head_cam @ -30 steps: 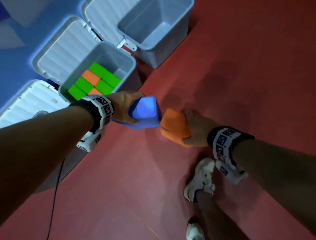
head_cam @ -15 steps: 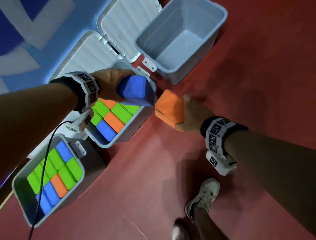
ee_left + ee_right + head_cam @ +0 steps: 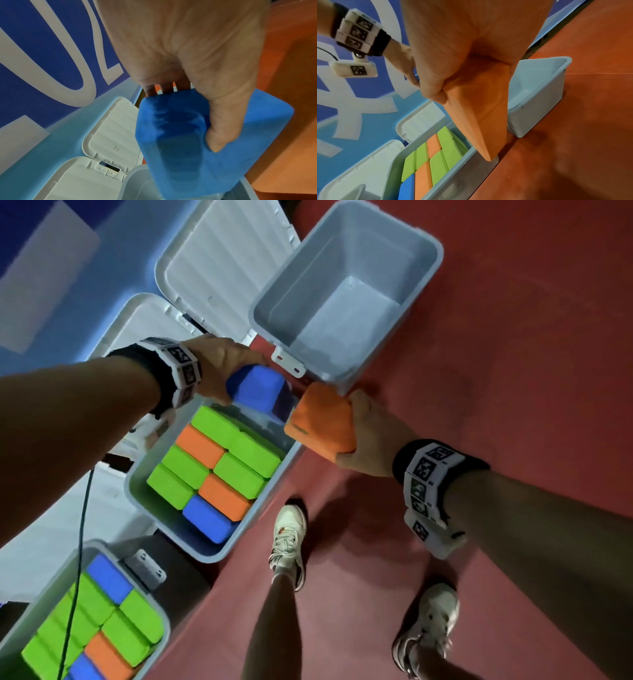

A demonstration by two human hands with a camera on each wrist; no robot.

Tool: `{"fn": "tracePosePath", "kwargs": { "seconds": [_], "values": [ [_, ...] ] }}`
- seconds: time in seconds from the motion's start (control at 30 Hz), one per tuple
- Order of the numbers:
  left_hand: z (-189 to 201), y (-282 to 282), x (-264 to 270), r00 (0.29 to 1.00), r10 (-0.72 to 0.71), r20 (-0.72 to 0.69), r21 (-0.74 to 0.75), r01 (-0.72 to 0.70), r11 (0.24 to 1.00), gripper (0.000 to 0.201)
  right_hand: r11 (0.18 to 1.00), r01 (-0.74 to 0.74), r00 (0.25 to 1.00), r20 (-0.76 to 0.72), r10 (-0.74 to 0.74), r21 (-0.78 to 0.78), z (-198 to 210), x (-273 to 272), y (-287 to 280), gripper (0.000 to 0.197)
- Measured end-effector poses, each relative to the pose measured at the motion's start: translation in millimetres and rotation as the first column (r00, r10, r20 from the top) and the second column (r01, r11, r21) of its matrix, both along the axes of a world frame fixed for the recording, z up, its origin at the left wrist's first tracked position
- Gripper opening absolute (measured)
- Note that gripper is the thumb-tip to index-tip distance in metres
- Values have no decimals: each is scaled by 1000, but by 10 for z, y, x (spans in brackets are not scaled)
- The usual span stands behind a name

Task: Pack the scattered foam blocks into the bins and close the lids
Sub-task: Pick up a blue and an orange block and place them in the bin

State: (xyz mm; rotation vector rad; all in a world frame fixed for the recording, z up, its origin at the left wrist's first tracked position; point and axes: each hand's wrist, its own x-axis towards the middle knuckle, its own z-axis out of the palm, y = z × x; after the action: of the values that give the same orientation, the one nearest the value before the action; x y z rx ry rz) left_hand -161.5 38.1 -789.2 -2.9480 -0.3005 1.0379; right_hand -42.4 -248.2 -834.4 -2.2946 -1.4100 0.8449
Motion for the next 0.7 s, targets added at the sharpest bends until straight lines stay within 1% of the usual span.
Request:
{"fn": "tracePosePath", "kwargs": {
  "seconds": [0.13, 0.23, 0.33, 0.4, 0.5, 0.6, 0.7],
  "values": [
    [-109, 564, -136, 996, -71, -52, 5, 72, 997, 81, 998, -25, 999, 24, 26, -52, -82, -277, 586, 73],
    [-259, 854, -234, 991, -117, -66, -18, 116, 993, 81, 996, -7, 1000, 26, 9, -90, -93, -482, 938, 76],
    [-376, 1097, -369, 987, -142, -77, -18, 141, 990, 70, 992, -25, 1000, -10, 24, -120, -164, -695, 1332, 81],
    [-459, 1284, -447, 989, -140, -54, -60, 136, 989, 73, 992, -13, 1000, -24, 10, -125, -265, -790, 1556, 80],
    [-657, 1588, -529, 992, -122, 10, -157, 122, 980, 86, 992, -4, 1000, 19, 7, -129, -448, -876, 1825, 77],
    [-918, 1736, -527, 992, -120, 37, -209, 125, 970, 87, 984, 12, 999, 45, -4, -176, -631, -893, 1973, 84],
    [-1247, 1745, -557, 980, -165, 107, -253, 188, 949, 87, 974, 10, 999, 53, 2, -225, -847, -900, 1997, 88]
  ]
}}
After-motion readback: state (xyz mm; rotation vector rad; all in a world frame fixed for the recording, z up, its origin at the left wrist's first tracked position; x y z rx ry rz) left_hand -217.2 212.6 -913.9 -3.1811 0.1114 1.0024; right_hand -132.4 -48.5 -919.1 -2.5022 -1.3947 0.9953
